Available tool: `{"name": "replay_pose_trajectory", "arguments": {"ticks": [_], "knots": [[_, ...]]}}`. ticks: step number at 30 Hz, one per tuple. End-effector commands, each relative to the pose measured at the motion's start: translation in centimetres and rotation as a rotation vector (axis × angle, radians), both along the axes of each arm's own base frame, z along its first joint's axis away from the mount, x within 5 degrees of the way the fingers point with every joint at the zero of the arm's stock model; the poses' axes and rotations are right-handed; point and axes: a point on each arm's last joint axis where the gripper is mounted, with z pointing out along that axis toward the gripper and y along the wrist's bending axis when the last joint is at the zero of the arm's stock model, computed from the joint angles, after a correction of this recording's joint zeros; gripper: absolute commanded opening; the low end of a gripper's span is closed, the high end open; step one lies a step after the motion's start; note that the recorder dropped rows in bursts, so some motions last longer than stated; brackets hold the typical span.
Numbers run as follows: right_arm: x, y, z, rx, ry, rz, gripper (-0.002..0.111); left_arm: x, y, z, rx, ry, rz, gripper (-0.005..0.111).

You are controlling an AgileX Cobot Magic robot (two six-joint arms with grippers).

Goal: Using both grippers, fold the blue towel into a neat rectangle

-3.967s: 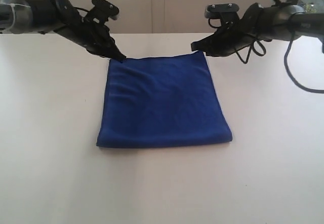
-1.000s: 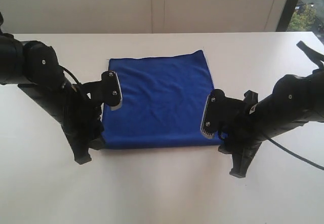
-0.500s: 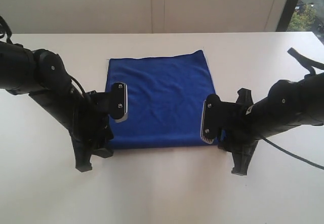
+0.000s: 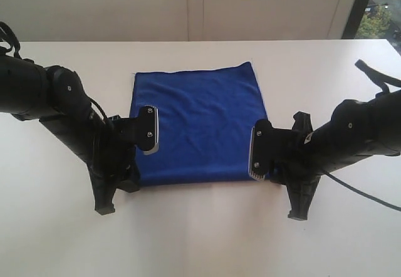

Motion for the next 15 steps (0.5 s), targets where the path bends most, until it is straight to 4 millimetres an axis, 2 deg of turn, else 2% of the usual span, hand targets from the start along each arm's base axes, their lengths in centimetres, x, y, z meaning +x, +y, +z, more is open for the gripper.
{"name": "replay_pose_trajectory", "arguments": {"ticks": [1, 4, 9, 15], "knots": [[-0.3, 0.0, -0.3, -0.009, 0.024, 0.011, 0.011, -0.5, 0.0, -0.3, 0.009, 0.039, -0.013, 0.012], [-0.3, 0.0, -0.3, -0.009, 0.025, 0.011, 0.000, -0.5, 0.0, -0.3, 0.009, 0.039, -0.013, 0.000], [-0.3, 0.0, -0.2, -0.007, 0.023, 0.007, 0.000, -0.4, 0.3, -0.4, 0.042, 0.015, -0.048, 0.000], [-0.9, -0.1, 0.8, 0.022, 0.058, -0.026, 0.000, -0.7, 0.5, 0.5, 0.045, 0.023, -0.041, 0.000]]}}
